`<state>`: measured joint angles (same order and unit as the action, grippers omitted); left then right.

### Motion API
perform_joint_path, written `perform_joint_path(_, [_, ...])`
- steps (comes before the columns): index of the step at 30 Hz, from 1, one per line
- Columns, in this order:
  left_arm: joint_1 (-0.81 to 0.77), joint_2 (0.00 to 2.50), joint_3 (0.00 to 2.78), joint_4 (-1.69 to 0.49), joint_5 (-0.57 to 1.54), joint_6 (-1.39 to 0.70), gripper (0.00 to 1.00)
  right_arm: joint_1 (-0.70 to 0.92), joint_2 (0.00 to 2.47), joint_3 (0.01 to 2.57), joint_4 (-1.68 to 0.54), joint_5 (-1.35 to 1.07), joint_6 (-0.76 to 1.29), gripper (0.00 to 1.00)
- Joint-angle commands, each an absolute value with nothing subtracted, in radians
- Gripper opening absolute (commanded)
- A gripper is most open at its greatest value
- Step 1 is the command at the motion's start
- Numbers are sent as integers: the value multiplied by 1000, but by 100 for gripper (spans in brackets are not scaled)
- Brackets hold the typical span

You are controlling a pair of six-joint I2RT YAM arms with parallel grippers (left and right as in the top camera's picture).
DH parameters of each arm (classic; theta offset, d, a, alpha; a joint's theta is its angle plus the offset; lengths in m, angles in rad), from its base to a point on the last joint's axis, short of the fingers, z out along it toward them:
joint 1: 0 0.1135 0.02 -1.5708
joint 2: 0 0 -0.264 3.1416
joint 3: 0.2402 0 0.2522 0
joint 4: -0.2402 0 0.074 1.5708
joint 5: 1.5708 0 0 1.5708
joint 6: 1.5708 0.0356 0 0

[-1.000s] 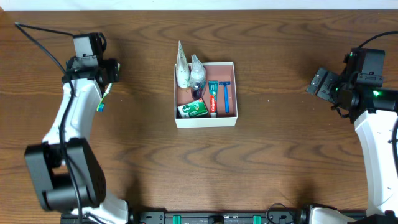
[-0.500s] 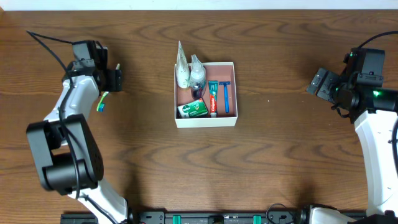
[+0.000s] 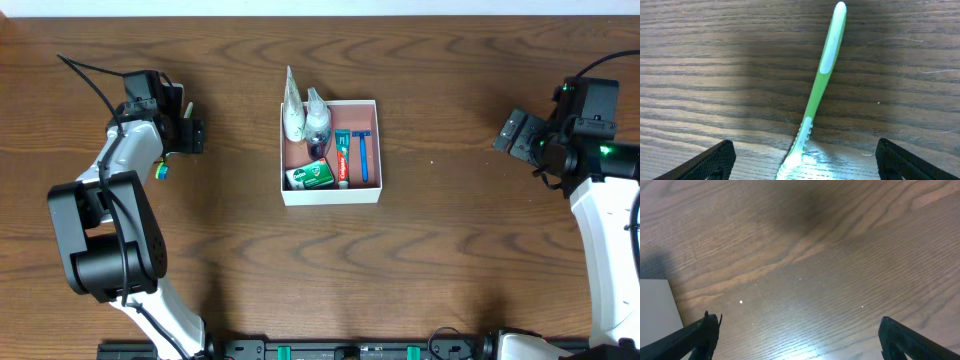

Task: Pack container
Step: 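Lower the left gripper onto the green toothbrush and grasp it, then lift the toothbrush and lower it into the box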

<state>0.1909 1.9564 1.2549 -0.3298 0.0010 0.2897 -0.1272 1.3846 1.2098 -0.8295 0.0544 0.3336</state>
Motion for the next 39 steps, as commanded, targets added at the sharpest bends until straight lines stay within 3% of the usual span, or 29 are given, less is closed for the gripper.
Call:
perform_joint_path(1, [196,1995,1262,-337,19,303,88,-131,1383,1216,-831,56,344,99])
perform_joint_path(11, [196,2026,1262,-338,19,303,87,-131,1383,1216,-831,56,344,99])
perform_joint_path(13, [196,2026,1262,-339,19,302,79,-131,1383,1216,-831,56,344,99])
perform_joint_path(18, [195,2026,1262,-364,19,254,41,-131,1383,1216,-831,56,344,99])
perform_joint_path(27, [195,2026,1262,-407,19,96,6,-131,1383,1216,-831,56,344,99])
perform_joint_path(39, [146,1821,1282,-418,19,65,6,-131,1383,1216,-831,56,344,99])
